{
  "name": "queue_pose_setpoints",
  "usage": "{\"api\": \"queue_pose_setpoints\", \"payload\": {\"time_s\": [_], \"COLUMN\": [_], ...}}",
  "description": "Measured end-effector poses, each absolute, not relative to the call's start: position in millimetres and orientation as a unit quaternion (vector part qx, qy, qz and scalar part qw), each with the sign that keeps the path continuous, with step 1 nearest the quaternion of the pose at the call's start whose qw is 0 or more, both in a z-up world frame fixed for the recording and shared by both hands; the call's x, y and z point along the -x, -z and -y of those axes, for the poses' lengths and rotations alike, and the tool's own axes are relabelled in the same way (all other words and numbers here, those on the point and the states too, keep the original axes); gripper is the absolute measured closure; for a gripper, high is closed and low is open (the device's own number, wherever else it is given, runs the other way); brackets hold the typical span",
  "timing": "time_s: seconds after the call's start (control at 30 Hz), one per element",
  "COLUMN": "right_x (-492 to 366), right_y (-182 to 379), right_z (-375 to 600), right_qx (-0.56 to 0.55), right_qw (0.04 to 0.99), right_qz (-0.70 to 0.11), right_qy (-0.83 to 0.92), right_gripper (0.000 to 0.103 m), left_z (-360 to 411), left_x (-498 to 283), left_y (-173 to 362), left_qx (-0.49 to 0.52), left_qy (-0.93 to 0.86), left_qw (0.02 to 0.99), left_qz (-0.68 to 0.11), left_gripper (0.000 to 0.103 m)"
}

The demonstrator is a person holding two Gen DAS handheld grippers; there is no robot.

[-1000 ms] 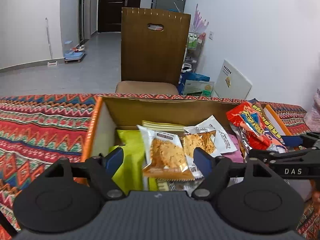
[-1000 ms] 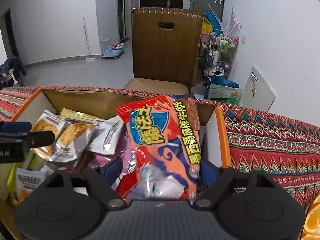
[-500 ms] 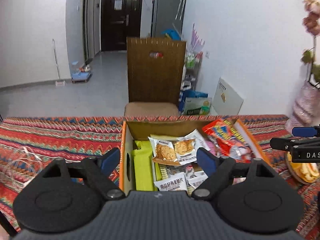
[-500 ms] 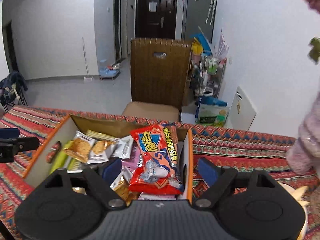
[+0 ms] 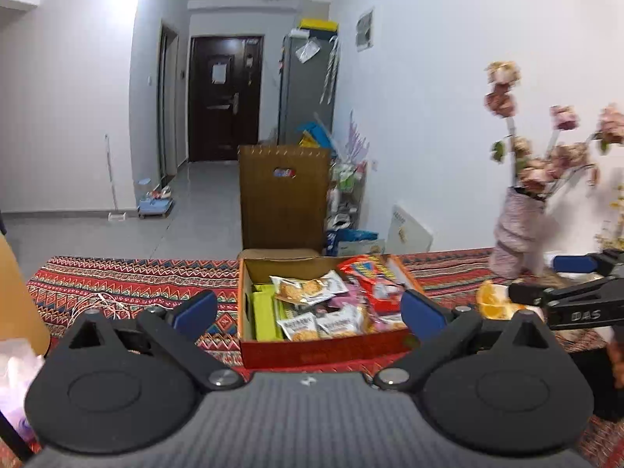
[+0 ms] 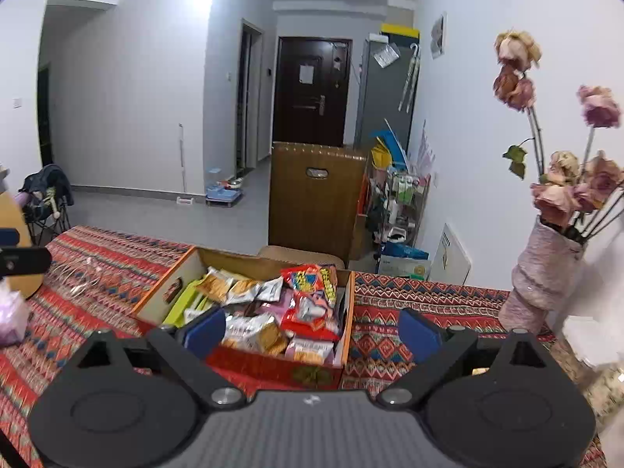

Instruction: Organize snacks

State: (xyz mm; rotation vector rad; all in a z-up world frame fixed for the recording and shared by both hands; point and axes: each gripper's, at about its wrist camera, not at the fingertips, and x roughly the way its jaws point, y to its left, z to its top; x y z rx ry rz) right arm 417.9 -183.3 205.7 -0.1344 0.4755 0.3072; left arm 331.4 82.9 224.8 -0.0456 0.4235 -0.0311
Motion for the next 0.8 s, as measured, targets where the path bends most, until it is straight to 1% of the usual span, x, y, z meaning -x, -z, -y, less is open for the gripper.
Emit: {"api": "queue_pose_setpoints", "payload": {"time_s": [0.17,0.37,0.53,0.7,0.73,0.8], "right_x": [-352,-275,-213,-158,-148,-127], "right_y": [-195,-168,-139,-109,-102,-88], "right_z": [199,218,229,237,237,235], "right_qx": [0.078,0.085,0.083,0.07,0.068,0.077], "right_qw": [0.96,0.961,0.964,0.967,0.968,0.97], "right_qz": [-0.216,-0.194,-0.175,-0.16,-0.155,-0.145], "right_qy": [-0.16,-0.176,-0.182,-0.186,-0.184,-0.178], "right_gripper": [0.008,0.008,0.008,0.007,0.007,0.003], "left_z": [-70,-55,-42,-42,-42,-39], "left_x": [-252,-168,-120,-82,-75,-59], "left_y": [-223,-199,-164,-123,-114,-94], "left_qx": [0.02,0.012,-0.003,0.019,0.02,0.008], "left_qy": [0.025,0.023,0.011,-0.002,-0.009,-0.032], "left_qw": [0.984,0.99,0.992,0.989,0.989,0.989], "left_qz": [-0.176,-0.136,-0.128,-0.145,-0.146,-0.143], "left_gripper": [0.0,0.0,0.0,0.0,0.0,0.0]}}
